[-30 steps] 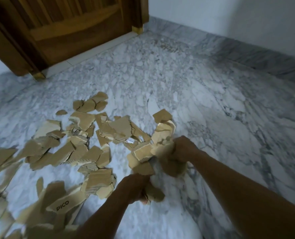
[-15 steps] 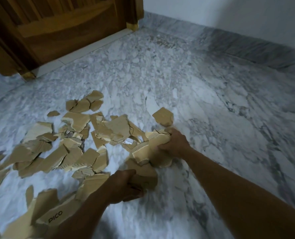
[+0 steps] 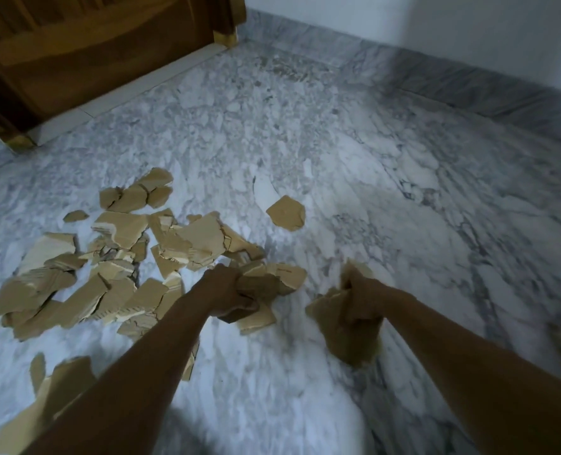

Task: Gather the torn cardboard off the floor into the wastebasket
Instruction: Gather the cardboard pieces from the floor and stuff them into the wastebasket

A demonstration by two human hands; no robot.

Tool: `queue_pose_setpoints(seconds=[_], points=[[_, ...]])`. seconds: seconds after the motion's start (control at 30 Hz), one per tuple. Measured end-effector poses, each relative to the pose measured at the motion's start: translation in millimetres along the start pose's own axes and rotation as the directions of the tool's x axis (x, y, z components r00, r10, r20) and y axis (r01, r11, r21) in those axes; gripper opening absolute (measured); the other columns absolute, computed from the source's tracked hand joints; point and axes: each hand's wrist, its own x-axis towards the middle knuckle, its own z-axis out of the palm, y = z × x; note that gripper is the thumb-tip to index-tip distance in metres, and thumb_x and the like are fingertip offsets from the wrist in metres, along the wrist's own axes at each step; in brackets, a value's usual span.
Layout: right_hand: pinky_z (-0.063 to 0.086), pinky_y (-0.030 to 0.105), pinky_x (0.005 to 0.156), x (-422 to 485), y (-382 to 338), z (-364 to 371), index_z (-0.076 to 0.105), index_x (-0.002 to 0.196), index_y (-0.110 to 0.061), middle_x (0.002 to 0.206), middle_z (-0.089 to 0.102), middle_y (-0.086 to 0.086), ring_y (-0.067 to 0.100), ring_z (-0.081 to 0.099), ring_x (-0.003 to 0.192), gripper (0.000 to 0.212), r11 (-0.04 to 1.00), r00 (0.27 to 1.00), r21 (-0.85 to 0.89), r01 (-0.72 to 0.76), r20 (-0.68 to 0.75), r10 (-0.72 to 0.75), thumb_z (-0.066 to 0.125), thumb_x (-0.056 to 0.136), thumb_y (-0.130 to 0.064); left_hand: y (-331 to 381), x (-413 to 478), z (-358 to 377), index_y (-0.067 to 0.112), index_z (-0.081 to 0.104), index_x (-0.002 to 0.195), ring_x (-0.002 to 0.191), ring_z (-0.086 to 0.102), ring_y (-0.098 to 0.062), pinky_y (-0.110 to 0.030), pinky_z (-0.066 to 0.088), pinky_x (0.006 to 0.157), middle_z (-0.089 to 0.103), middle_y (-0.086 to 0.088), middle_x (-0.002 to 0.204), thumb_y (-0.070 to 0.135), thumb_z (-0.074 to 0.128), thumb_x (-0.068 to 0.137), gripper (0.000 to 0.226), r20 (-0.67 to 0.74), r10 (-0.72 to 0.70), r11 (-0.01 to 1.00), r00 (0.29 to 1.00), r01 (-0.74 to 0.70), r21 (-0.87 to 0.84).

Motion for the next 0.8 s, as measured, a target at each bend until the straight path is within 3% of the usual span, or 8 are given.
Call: queue_pose_setpoints(seconds=[0.07, 0.13, 0.27, 0.4, 0.5, 0.57, 0.7, 0.8], points=[[0.045, 0.038, 0.093, 7, 9, 23, 0.009, 0.155, -0.013, 0.139, 0.043, 0.023, 0.04, 0.051, 0.123, 0.134, 0.995, 0.996, 0.099, -0.009, -0.087, 0.018, 0.082, 0.052, -0.059, 8, 12, 6, 0.035, 0.059, 0.124, 0.118, 0.05, -0.03, -0.039, 0.044, 0.095, 0.055, -0.008, 0.126, 0.068, 0.075, 0.057, 0.076, -0.037, -0.025, 0.998, 0.999, 0.028, 0.061], [0.041, 0.044, 0.1, 14, 11, 34, 0.0, 0.153, -0.015, 0.143, 0.027, 0.023, 0.045, 0.041, 0.127, 0.133, 0.994, 0.983, 0.08, -0.079, -0.157, 0.091, 0.081, 0.057, -0.058, 19, 25, 15, 0.041, 0.055, 0.125, 0.123, 0.044, -0.033, -0.047, 0.042, 0.099, 0.045, -0.008, 0.135, 0.078, 0.066, 0.048, 0.086, -0.071, -0.023, 0.994, 0.997, 0.031, 0.102], [0.043, 0.046, 0.094, 13, 8, 35, -0.002, 0.152, -0.022, 0.148, 0.008, 0.018, 0.05, 0.023, 0.131, 0.135, 0.992, 0.96, -0.016, -0.127, -0.252, 0.119, 0.086, 0.055, -0.058, 50, 41, 35, 0.026, 0.063, 0.108, 0.117, 0.045, -0.035, -0.05, 0.045, 0.097, 0.04, -0.009, 0.131, 0.06, 0.075, 0.064, 0.057, -0.09, 0.019, 0.986, 0.996, -0.004, 0.167], [0.042, 0.05, 0.104, 14, 7, 37, -0.007, 0.155, -0.027, 0.15, 0.023, 0.017, 0.046, 0.033, 0.133, 0.114, 0.982, 0.964, 0.172, -0.079, -0.236, 0.119, 0.077, 0.08, -0.037, 71, 48, 45, 0.027, 0.057, 0.113, 0.119, 0.043, -0.037, -0.051, 0.044, 0.098, 0.044, -0.011, 0.129, 0.05, 0.071, 0.071, 0.05, -0.074, -0.031, 0.98, 0.997, 0.045, 0.194], [0.046, 0.05, 0.098, 13, 7, 38, 0.013, 0.148, -0.023, 0.147, 0.021, 0.015, 0.043, 0.032, 0.13, 0.088, 0.971, 0.942, 0.218, -0.097, -0.294, 0.16, 0.074, 0.085, -0.036, 77, 50, 45, 0.033, 0.053, 0.107, 0.116, 0.047, -0.037, -0.051, 0.042, 0.098, 0.053, -0.01, 0.117, 0.051, 0.072, 0.069, 0.047, -0.098, -0.06, 0.983, 0.993, 0.076, 0.167], [0.048, 0.047, 0.091, 9, 5, 34, 0.016, 0.142, -0.023, 0.145, 0.015, 0.013, 0.043, 0.027, 0.129, 0.101, 0.978, 0.949, 0.176, -0.116, -0.272, 0.161, 0.087, 0.072, -0.033, 81, 49, 45, 0.032, 0.051, 0.11, 0.116, 0.047, -0.037, -0.05, 0.042, 0.099, 0.051, -0.011, 0.12, 0.047, 0.075, 0.07, 0.049, -0.111, -0.082, 0.981, 0.99, 0.1, 0.164], [0.048, 0.048, 0.09, 6, 5, 26, -0.006, 0.152, -0.033, 0.143, 0.014, 0.018, 0.044, 0.032, 0.126, 0.14, 0.971, 0.966, 0.206, -0.124, -0.198, 0.166, 0.096, 0.057, -0.028, 89, 50, 45, 0.019, 0.046, 0.122, 0.11, 0.055, -0.037, -0.042, 0.05, 0.092, 0.045, -0.015, 0.125, 0.033, 0.083, 0.069, 0.065, -0.142, -0.092, 0.992, 0.986, 0.104, 0.078], [0.046, 0.05, 0.097, 9, 11, 28, -0.008, 0.154, -0.025, 0.143, 0.025, 0.02, 0.043, 0.039, 0.127, 0.145, 0.938, 0.973, 0.331, -0.103, -0.161, 0.164, 0.098, 0.054, -0.025, 94, 48, 42, 0.011, 0.059, 0.112, 0.102, 0.06, -0.031, -0.033, 0.048, 0.079, 0.055, -0.014, 0.118, 0.032, 0.081, 0.073, 0.049, -0.1, -0.072, 0.994, 0.992, 0.08, 0.077]])
